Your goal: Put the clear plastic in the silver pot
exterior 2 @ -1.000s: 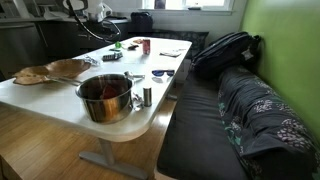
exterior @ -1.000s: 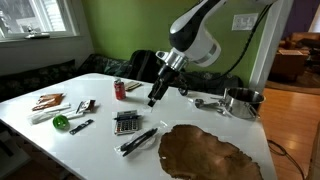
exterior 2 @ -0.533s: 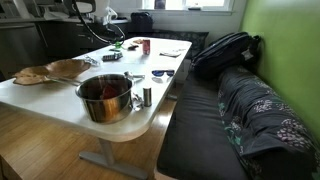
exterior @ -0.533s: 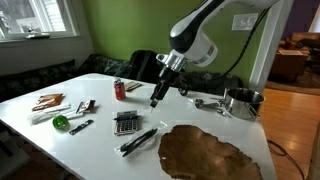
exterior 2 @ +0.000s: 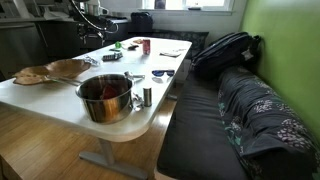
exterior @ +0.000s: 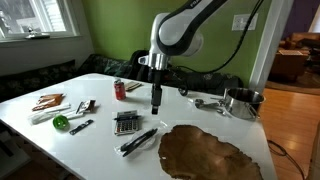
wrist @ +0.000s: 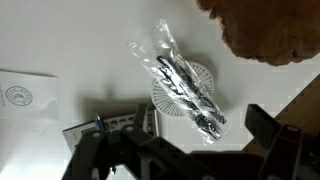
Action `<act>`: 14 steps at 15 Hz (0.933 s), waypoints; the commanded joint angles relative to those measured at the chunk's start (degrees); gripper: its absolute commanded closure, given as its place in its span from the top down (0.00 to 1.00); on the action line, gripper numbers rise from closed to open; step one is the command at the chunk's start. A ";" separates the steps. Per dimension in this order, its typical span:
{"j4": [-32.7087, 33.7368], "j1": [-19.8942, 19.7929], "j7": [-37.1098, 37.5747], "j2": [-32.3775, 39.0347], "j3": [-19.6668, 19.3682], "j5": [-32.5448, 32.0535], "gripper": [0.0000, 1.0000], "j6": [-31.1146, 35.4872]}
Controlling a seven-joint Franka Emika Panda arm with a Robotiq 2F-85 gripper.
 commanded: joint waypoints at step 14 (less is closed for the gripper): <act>10.05 6.18 2.63 10.18 -1.53 -9.86 0.99 -5.40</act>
